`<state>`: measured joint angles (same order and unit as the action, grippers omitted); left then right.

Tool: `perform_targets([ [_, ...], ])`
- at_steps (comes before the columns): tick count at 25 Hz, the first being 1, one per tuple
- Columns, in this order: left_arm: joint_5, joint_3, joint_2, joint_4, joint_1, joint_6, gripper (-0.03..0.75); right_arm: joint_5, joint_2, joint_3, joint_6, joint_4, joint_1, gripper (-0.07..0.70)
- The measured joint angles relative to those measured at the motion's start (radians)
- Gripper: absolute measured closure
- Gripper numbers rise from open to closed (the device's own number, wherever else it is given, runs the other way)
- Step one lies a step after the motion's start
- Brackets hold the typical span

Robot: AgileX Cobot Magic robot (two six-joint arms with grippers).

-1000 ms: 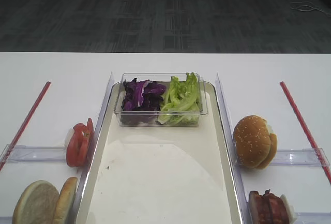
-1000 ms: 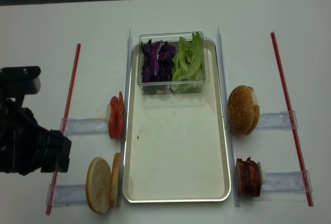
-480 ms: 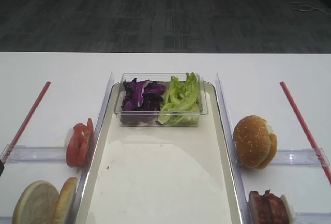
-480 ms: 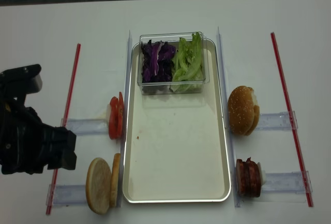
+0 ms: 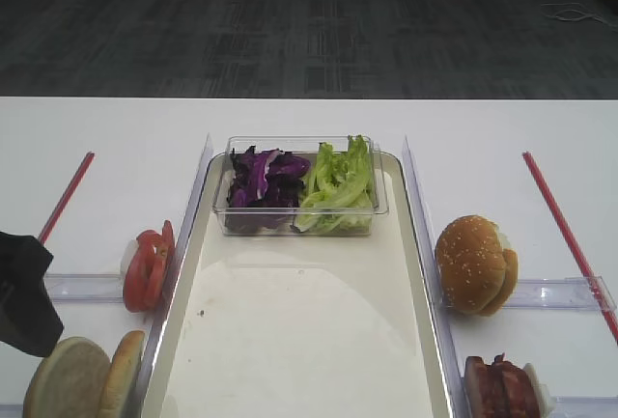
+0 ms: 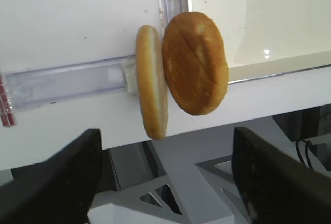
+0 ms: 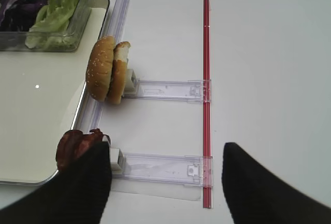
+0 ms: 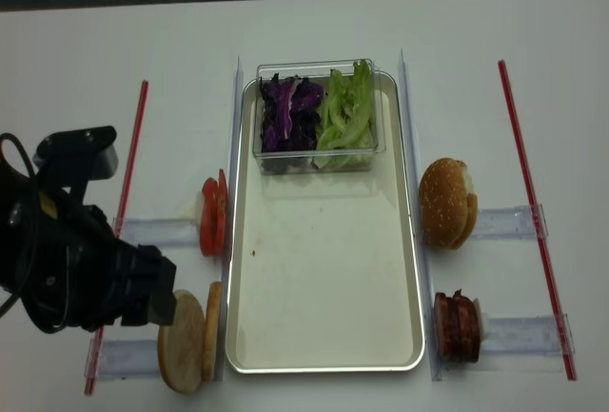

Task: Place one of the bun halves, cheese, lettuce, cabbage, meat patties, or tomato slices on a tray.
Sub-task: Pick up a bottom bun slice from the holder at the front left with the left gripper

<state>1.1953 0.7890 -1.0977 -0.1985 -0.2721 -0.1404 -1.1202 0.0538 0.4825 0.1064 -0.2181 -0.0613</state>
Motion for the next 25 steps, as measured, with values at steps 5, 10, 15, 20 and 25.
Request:
perform_targets([
  [5,-0.005,0.038,-0.050,0.000,-0.065,-0.032,0.190,0.000,0.000,0.000,0.000,0.000,0.000,0.162],
  [10,-0.012,0.098,-0.120,0.000,-0.142,-0.080,0.190,0.000,0.000,0.000,0.000,0.000,0.000,0.162],
  [15,-0.025,0.140,-0.194,0.013,-0.220,-0.127,0.190,0.000,0.000,0.000,0.000,0.000,0.000,0.162],
  [20,-0.052,0.148,-0.251,0.034,-0.285,-0.163,0.190,0.000,0.000,0.000,0.000,0.000,0.000,0.162],
  [25,-0.082,0.148,-0.288,0.101,-0.311,-0.210,0.190,0.000,0.000,0.000,0.000,0.000,0.000,0.162],
])
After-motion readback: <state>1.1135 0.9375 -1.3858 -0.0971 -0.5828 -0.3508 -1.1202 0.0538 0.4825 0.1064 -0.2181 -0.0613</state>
